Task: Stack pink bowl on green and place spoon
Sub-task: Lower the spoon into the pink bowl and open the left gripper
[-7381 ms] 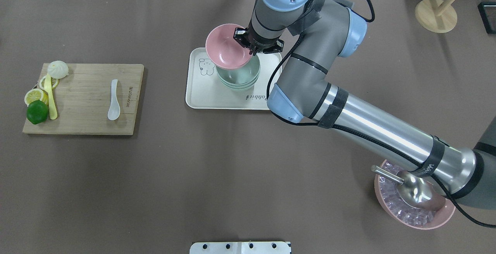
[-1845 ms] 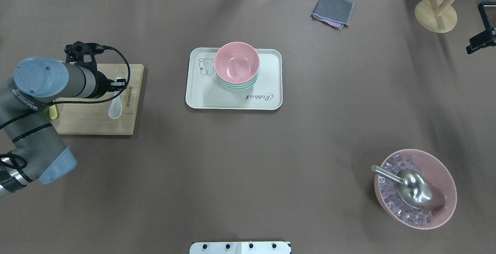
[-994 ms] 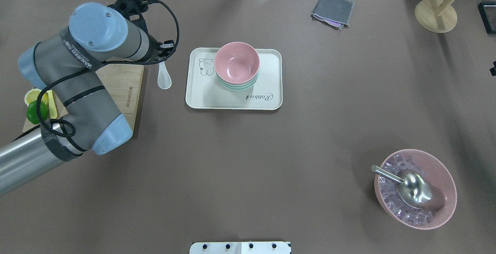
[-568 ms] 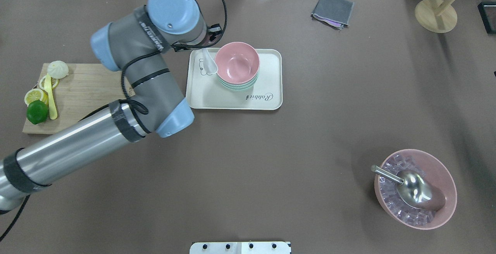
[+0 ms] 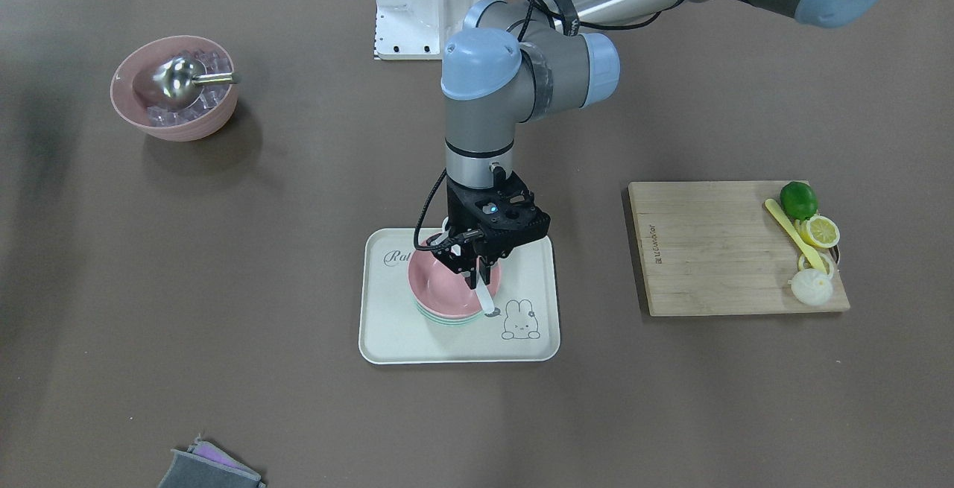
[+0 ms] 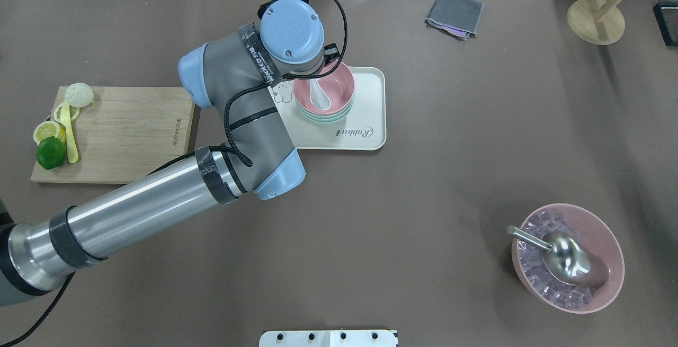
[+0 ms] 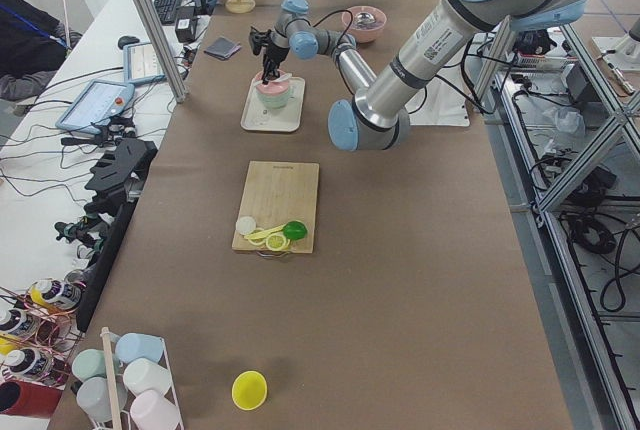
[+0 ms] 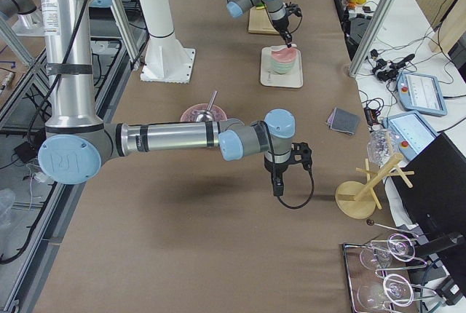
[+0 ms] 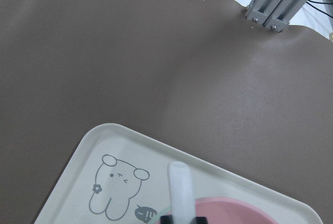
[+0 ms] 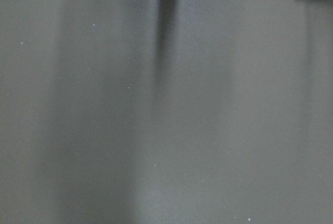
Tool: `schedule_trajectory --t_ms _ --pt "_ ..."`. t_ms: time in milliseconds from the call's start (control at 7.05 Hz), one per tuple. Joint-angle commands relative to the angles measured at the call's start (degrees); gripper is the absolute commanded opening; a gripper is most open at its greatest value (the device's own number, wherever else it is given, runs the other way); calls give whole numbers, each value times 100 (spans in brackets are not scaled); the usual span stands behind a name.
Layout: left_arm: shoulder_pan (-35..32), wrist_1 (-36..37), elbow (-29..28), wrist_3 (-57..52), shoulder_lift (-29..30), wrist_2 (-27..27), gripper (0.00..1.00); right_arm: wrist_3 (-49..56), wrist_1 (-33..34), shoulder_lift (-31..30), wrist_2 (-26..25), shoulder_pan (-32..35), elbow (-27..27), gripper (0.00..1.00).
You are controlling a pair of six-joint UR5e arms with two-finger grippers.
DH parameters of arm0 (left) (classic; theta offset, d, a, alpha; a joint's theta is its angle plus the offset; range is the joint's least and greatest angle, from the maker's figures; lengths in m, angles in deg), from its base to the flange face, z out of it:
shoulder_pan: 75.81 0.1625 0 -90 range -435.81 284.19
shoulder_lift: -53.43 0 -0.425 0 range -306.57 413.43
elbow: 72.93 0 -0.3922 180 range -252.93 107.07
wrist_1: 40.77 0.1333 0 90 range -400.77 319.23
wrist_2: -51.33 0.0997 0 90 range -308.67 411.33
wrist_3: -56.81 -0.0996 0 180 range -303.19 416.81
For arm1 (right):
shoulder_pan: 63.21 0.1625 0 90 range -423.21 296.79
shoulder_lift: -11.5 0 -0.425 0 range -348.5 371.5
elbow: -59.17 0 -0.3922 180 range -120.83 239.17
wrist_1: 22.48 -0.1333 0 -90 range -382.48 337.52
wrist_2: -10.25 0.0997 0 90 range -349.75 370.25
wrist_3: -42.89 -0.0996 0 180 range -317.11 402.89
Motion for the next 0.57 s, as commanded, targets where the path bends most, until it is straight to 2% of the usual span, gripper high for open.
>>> schedule_trajectory --t_ms 0,142,284,426 --pt "66 5 13 4 5 2 38 -4 0 -5 -9 6 1 100" --pt "66 -3 22 -13 5 2 74 -4 0 -5 -9 -3 -8 100" --pt "66 -3 31 -57 5 2 97 -4 9 -5 -9 5 -8 100" --pt "66 5 92 -179 -13 -6 97 -4 0 -13 -9 6 -16 100"
